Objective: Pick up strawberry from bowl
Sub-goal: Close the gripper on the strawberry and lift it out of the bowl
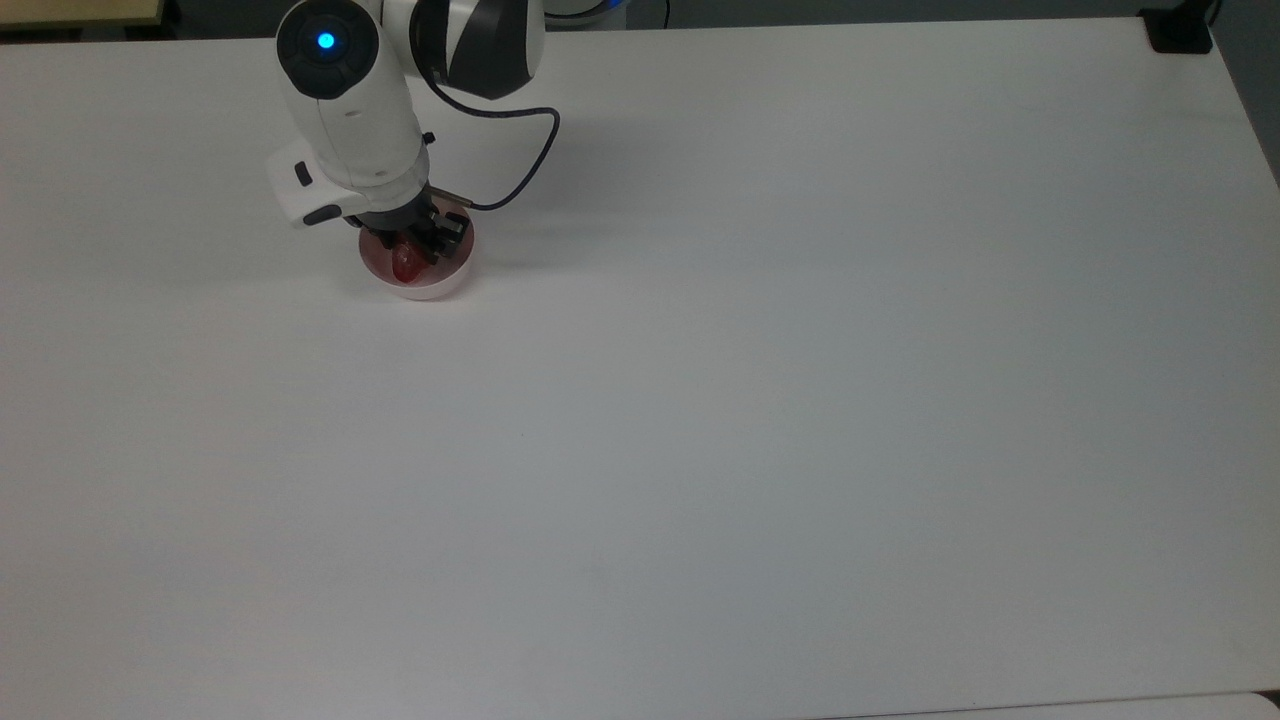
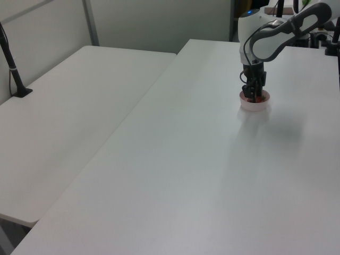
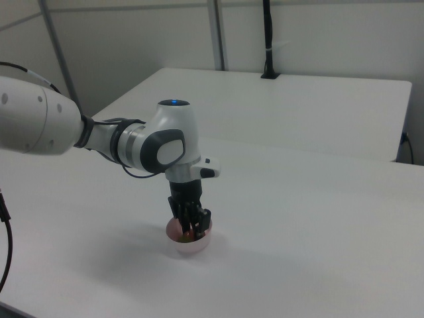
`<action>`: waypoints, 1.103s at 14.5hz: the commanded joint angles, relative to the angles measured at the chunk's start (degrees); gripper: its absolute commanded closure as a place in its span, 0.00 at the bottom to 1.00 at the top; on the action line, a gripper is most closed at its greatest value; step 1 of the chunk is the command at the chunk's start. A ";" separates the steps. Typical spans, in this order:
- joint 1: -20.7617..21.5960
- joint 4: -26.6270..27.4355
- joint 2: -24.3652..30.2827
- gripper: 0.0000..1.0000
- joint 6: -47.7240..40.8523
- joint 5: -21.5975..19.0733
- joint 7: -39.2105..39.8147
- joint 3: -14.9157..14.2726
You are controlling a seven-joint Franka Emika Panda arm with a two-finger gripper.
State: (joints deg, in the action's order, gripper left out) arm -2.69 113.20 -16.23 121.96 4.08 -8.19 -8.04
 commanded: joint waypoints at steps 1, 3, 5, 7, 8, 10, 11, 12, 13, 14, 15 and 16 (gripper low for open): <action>0.14 -0.26 0.06 0.67 0.82 0.49 -0.60 0.31; 0.05 -0.26 0.50 0.69 0.56 0.49 -0.34 0.31; -0.04 -0.43 1.11 0.69 0.12 0.49 0.36 0.31; -0.13 -0.52 3.21 0.69 -0.93 0.40 1.24 0.31; -0.21 -1.31 4.01 0.69 -2.77 0.31 2.12 0.31; -1.09 -3.06 5.68 0.69 -7.86 -0.30 5.10 0.31; -2.14 -3.16 7.51 0.69 -9.54 -0.57 7.90 0.31; -3.11 -3.07 8.40 0.69 -10.34 -0.66 10.01 0.31; -5.55 -2.81 9.19 0.69 -11.21 -0.66 13.26 0.31; -6.71 -2.29 9.55 0.69 -11.22 -0.40 15.81 0.22; -8.02 -1.85 9.55 0.69 -10.87 -0.22 18.71 0.05; -9.95 -1.67 9.64 0.69 -10.52 -0.04 21.17 -0.04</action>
State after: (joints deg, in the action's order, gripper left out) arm -8.20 109.33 -8.22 111.29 4.06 5.25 -8.11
